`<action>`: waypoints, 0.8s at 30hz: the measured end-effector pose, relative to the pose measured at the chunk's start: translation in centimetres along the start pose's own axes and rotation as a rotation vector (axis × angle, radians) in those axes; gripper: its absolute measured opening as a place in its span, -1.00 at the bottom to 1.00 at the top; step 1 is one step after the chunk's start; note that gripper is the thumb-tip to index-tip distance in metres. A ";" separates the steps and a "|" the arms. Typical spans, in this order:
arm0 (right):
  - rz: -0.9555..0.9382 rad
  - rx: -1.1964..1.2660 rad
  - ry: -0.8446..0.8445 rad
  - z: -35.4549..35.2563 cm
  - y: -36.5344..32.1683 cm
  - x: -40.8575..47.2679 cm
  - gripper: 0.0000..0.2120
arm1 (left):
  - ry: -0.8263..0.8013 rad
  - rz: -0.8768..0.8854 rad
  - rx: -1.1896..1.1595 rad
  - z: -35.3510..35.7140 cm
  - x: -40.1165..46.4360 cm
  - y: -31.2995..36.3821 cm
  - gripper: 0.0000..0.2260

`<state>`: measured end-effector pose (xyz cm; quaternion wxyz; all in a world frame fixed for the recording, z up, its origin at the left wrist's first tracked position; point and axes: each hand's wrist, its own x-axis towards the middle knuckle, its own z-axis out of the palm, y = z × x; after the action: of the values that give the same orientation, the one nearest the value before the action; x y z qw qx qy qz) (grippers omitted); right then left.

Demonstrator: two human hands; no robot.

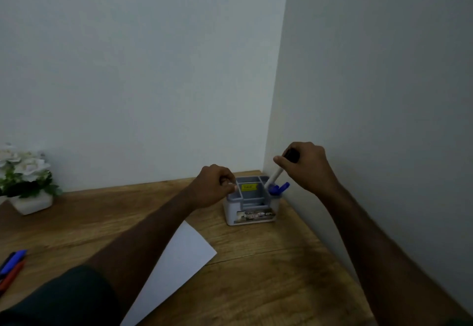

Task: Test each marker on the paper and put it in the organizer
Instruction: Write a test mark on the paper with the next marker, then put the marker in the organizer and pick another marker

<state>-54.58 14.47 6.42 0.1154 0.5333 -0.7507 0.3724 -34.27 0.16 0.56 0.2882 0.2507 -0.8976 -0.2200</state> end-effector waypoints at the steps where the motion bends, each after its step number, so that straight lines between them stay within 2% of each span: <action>1: 0.001 -0.006 0.008 0.1 0.2 0.1 -0.75 | -0.004 0.000 0.003 0.1 0.1 0.1 -0.85; 5: 0.025 0.015 0.032 0.9 0.6 0.2 -0.77 | -0.024 0.008 0.020 0.4 0.2 0.3 -0.86; 9: 0.060 -0.030 -0.165 3.2 0.9 0.0 -0.74 | -0.034 0.010 0.046 0.5 0.2 0.1 -0.86; 12: 0.092 -0.027 -0.214 3.9 0.6 -0.3 -0.68 | -0.038 0.015 0.055 0.4 0.1 0.1 -0.85; 15: 0.078 -0.034 -0.184 3.8 0.2 -0.5 -0.67 | -0.038 0.020 0.048 -0.1 -0.2 0.0 -0.86; 20: -0.014 0.035 -0.041 3.8 -2.5 -1.2 -0.83 | 0.011 0.001 0.013 -1.6 -1.7 -0.2 -0.84; 24: -0.126 0.125 -0.065 5.7 -7.0 -2.5 -0.89 | 0.051 -0.055 -0.017 -3.7 -4.8 -1.0 -0.87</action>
<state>-46.12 11.25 4.05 0.0806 0.5973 -0.6945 0.3929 -28.18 1.20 0.80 0.3069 0.2785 -0.8808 -0.2290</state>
